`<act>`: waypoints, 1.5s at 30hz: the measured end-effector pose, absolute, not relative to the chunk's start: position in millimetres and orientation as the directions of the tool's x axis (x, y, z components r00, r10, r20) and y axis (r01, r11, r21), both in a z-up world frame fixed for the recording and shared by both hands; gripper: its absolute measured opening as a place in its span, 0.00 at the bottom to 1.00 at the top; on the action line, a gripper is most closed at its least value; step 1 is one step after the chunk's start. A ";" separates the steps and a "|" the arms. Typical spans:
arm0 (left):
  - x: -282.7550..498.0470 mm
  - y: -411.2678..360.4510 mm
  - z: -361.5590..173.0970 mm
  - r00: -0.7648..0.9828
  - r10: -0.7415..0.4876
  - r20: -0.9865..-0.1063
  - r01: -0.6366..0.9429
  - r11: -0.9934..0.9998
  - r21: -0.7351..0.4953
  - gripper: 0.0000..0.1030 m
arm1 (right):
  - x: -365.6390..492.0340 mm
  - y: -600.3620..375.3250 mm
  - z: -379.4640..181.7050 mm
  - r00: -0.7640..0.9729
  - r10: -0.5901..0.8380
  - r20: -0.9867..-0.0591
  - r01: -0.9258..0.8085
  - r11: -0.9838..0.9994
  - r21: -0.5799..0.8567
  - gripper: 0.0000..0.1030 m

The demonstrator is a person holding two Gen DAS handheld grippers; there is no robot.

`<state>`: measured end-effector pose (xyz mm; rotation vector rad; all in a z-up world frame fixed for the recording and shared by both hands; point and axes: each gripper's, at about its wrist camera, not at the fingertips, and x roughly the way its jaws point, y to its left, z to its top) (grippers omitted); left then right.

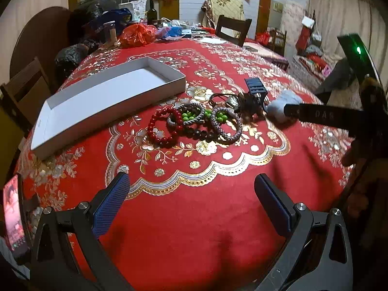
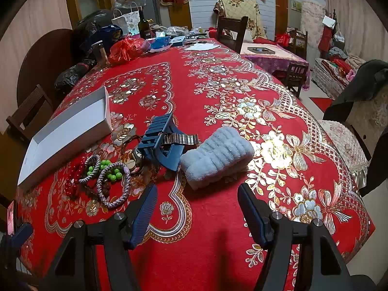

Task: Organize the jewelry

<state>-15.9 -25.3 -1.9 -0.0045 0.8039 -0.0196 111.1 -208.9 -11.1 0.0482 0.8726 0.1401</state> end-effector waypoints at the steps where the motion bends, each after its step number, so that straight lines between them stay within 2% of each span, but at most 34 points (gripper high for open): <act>1: -15.7 -25.4 -1.7 0.693 -0.013 -0.721 0.014 1.000 -0.005 0.99 | 111.0 -209.1 -11.1 0.635 0.142 -0.760 -0.103 0.990 0.100 0.64; 7: -11.8 -18.6 -4.8 0.675 0.020 -0.738 -0.030 1.000 0.000 0.99 | 111.8 -208.2 -11.0 0.634 0.142 -0.760 -0.104 0.990 0.099 0.64; 20: -11.8 -17.4 -9.2 0.660 0.009 -0.751 -0.046 0.999 -0.028 0.99 | 111.3 -204.4 -12.8 0.631 0.139 -0.763 -0.110 0.990 0.090 0.64; 41: -11.3 -4.7 -8.5 0.677 0.037 -0.735 -0.091 0.995 -0.034 0.99 | 110.8 -204.0 -12.9 0.631 0.139 -0.763 -0.110 0.990 0.089 0.64; 45: -12.4 -2.3 -9.7 0.676 0.009 -0.736 -0.092 0.993 -0.073 0.99 | 110.6 -204.0 -13.3 0.631 0.140 -0.763 -0.110 0.990 0.090 0.64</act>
